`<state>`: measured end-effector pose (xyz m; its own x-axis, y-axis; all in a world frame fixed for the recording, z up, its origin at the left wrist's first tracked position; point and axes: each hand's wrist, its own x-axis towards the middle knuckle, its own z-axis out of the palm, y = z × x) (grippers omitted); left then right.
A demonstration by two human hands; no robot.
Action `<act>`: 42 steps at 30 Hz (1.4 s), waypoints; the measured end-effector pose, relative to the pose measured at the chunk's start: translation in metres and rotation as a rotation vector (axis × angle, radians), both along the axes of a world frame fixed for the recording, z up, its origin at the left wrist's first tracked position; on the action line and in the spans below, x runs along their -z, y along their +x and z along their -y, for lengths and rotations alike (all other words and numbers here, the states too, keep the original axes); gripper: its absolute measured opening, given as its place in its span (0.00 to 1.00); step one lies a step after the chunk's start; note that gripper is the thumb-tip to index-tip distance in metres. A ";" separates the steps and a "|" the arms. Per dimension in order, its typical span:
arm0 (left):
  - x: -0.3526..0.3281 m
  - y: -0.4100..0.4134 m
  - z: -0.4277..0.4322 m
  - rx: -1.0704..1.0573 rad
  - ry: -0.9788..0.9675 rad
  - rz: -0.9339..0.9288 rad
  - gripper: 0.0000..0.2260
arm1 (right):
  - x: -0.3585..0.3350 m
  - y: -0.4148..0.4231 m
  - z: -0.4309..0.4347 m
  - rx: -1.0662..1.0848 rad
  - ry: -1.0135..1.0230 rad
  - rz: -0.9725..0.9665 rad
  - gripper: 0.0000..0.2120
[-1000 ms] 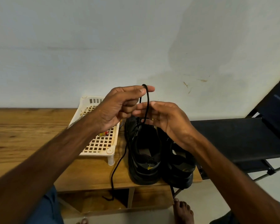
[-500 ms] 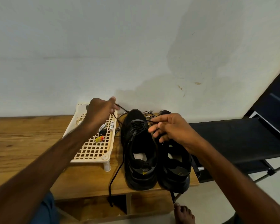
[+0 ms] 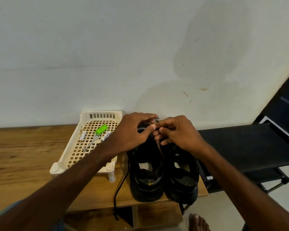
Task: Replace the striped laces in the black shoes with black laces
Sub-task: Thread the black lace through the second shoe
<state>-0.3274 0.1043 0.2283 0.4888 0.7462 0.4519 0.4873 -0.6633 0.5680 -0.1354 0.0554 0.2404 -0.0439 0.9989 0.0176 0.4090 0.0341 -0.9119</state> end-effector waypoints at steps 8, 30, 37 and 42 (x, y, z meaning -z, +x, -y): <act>-0.008 -0.010 -0.004 0.053 -0.045 0.079 0.09 | -0.009 0.000 0.000 0.038 0.067 -0.016 0.05; 0.011 -0.006 0.013 -0.231 -0.246 -0.221 0.04 | 0.021 -0.034 0.007 0.213 0.100 0.595 0.06; 0.022 0.005 0.023 -0.309 -0.229 -0.137 0.04 | 0.022 -0.029 0.011 0.262 0.031 0.437 0.04; 0.026 0.006 0.026 -0.302 -0.286 -0.083 0.04 | 0.023 -0.027 0.012 0.252 0.008 0.416 0.04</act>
<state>-0.3217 0.0788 0.2024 0.2550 0.9512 0.1737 0.6877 -0.3047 0.6590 -0.1622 0.0434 0.2179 0.1942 0.9793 0.0578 0.7351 -0.1063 -0.6696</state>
